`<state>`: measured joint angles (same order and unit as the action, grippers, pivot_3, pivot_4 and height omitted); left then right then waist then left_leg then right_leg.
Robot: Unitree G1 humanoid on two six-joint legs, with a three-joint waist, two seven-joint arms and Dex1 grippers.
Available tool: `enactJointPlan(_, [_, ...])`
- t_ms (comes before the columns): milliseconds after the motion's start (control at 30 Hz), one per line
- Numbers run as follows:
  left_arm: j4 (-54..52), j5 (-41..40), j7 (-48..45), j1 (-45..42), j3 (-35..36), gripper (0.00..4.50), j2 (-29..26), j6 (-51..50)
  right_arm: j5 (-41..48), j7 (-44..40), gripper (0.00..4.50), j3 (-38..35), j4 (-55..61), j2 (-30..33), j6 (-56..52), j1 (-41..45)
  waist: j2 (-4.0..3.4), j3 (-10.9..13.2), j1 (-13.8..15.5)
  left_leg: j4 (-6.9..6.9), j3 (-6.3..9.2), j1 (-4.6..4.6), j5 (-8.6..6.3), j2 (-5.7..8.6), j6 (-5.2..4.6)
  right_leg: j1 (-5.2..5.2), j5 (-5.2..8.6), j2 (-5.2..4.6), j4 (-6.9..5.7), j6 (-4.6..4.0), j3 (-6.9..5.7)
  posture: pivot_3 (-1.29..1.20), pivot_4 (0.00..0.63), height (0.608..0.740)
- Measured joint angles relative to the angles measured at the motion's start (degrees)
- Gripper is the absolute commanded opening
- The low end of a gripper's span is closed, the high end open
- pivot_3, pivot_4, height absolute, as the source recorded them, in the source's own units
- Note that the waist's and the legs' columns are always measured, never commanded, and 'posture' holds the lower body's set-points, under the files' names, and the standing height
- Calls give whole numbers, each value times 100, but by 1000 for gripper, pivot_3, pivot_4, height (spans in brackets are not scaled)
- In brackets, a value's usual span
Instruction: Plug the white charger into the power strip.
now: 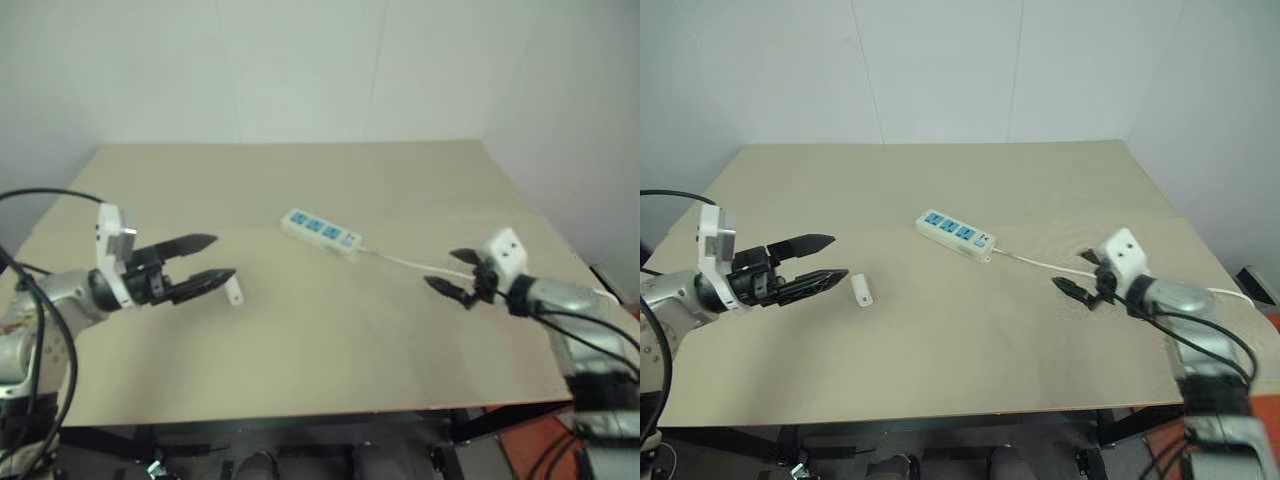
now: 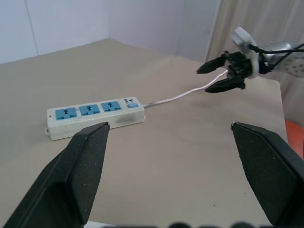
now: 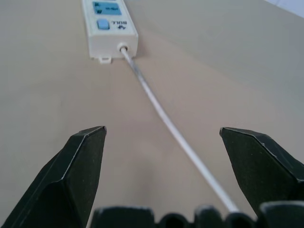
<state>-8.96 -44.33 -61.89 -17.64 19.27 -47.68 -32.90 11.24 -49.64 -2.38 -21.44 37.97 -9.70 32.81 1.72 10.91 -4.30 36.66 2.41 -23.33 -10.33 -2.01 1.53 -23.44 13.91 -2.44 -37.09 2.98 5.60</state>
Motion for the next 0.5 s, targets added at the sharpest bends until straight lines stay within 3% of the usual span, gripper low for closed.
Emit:
enactJointPlan(300, [-151, 0, 27, 25, -9, 4476, -28, -69, -726, -15, 4500, 531, -3486, -1017, 947, 2001, -1, 5, 41, -4, 4, -20, 0, 4, 0, -5, -21, -5, 12, -34, -5, 0, 150, 740])
enactJointPlan(400, [-171, 0, 33, 45, -9, 4500, -28, -73, -1036, 105, 3892, 658, -4179, -1111, 1162, 2252, -1, 5, 27, -10, 4, -20, 0, 3, 1, -9, -22, -4, 14, -38, -5, 0, 150, 740])
enactJointPlan(500, [-242, -2, 41, 119, -11, 4500, -20, -73, -1132, 174, 2860, 658, -4522, -1203, 1410, 2379, -1, 4, 10, -14, 5, -14, 0, 2, 0, -8, -22, -2, 9, -37, -5, 0, 150, 740])
